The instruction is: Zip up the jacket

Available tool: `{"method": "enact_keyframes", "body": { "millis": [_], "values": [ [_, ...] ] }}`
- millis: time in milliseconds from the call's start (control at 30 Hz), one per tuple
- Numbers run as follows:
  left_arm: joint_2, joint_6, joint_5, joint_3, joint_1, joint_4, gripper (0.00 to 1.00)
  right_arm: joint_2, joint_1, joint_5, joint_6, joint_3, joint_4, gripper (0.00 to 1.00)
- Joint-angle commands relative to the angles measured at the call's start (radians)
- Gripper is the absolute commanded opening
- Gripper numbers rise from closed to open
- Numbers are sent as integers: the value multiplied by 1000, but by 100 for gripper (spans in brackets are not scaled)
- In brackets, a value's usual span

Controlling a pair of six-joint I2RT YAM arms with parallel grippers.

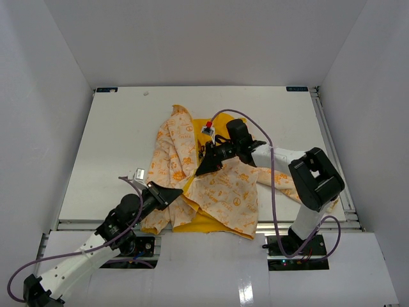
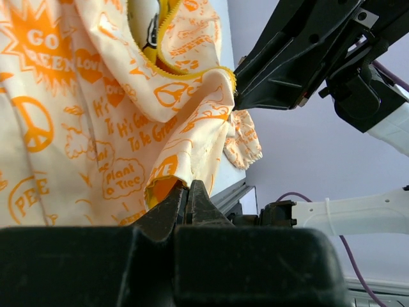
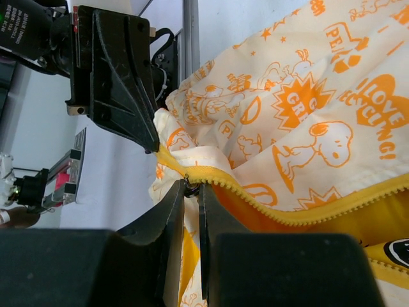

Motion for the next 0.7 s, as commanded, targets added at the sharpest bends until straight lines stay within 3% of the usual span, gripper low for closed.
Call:
{"method": "enact_keyframes", "body": {
  "millis": [0,467,667],
  "values": [
    [-28,-69,-16,25,-4,-226,0,67,-60,54,-3,89,80,8],
    [-80,-36,-32,168,-4,-409,0,392,-250,-17,-83,498,-169,8],
    [-82,-18,-139,196,-4,-467,0,495,-346,-43,-90,692,-244,8]
  ]
}}
